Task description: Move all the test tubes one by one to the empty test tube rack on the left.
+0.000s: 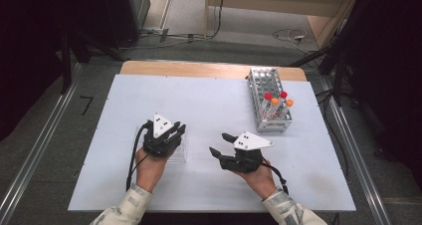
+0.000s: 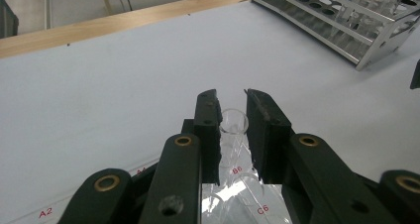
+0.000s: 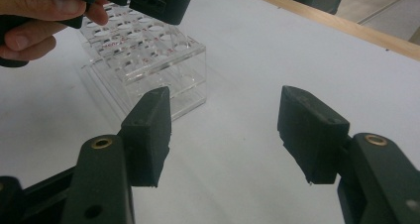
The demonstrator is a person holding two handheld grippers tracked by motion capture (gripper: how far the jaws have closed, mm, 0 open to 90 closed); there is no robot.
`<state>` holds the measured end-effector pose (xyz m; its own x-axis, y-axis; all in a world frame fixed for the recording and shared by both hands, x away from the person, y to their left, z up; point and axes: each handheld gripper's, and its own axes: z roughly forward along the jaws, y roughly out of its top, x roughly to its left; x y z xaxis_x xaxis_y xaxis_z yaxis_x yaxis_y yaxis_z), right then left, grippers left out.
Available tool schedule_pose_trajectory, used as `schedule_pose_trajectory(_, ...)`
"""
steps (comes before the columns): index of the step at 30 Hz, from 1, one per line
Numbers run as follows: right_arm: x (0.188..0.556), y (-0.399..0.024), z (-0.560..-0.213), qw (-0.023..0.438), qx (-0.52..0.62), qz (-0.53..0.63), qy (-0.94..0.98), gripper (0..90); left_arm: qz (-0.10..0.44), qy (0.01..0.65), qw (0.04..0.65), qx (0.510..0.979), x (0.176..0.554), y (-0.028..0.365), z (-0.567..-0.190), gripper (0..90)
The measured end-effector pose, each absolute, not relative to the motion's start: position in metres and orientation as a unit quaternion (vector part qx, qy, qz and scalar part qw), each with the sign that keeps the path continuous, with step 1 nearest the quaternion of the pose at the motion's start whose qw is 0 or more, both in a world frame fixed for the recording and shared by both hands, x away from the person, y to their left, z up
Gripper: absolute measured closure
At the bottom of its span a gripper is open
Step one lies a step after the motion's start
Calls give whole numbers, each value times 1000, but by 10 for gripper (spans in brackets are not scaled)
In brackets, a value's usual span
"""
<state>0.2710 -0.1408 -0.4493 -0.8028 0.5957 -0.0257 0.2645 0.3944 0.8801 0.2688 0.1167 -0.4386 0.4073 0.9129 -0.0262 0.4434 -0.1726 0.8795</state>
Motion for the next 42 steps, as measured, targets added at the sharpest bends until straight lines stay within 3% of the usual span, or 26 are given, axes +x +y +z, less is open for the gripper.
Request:
schedule_pose_trajectory(3, 271, -141, -450, 171, 263, 483, 818, 361, 262, 473, 438, 718, 269, 117, -439, 752)
schedule_pose_trajectory(8, 271, -142, -449, 174, 265, 485, 815, 362, 252, 469, 460, 710, 267, 119, -436, 618)
schedule_pose_trajectory(9, 272, -143, -448, 175, 265, 485, 815, 362, 252, 471, 462, 708, 266, 119, -435, 580)
schedule_pose_trajectory(10, 273, -145, -447, 177, 269, 487, 812, 362, 255, 472, 465, 704, 265, 119, -433, 479)
schedule_pose_trajectory(11, 273, -145, -447, 177, 269, 487, 812, 362, 252, 473, 472, 700, 265, 119, -432, 479)
schedule_pose_trajectory(12, 274, -148, -447, 179, 272, 486, 811, 362, 248, 475, 478, 696, 264, 120, -431, 424)
schedule_pose_trajectory(13, 277, -152, -446, 187, 276, 484, 809, 362, 245, 478, 480, 693, 264, 120, -431, 311)
schedule_pose_trajectory(18, 282, -165, -442, 197, 293, 486, 799, 364, 224, 487, 491, 687, 265, 120, -431, 197)
schedule_pose_trajectory(42, 319, -236, -435, 266, 407, 467, 739, 379, 247, 501, 492, 667, 260, 126, -427, 169)
